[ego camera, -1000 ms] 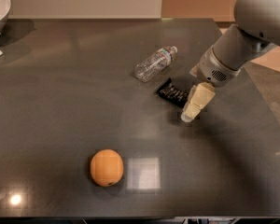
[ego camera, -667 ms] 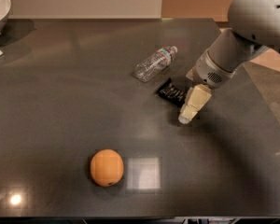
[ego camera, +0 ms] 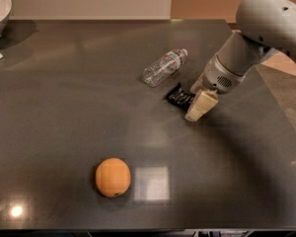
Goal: Move rxbar chocolate near orange
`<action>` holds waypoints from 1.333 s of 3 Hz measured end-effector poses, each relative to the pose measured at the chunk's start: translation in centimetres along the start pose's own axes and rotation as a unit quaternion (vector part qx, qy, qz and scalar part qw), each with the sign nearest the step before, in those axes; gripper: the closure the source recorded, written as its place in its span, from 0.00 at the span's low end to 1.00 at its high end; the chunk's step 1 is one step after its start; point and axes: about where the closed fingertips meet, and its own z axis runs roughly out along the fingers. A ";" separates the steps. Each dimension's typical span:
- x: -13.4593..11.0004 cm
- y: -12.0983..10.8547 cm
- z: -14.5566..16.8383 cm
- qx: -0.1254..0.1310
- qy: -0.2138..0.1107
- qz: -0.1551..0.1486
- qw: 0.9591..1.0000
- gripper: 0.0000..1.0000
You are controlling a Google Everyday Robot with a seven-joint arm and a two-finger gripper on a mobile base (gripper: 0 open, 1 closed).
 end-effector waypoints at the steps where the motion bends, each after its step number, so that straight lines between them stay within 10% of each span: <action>1: -0.3 0.0 -0.7 0.000 0.000 0.000 1.000 0.78; 2: -0.4 0.1 -0.8 0.000 0.000 0.000 1.000 1.00; 4: -2.1 2.6 -1.8 -0.018 -0.018 -0.024 0.999 1.00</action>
Offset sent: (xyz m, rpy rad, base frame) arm -0.0095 0.0014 0.0233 0.0292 -0.0010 -0.0010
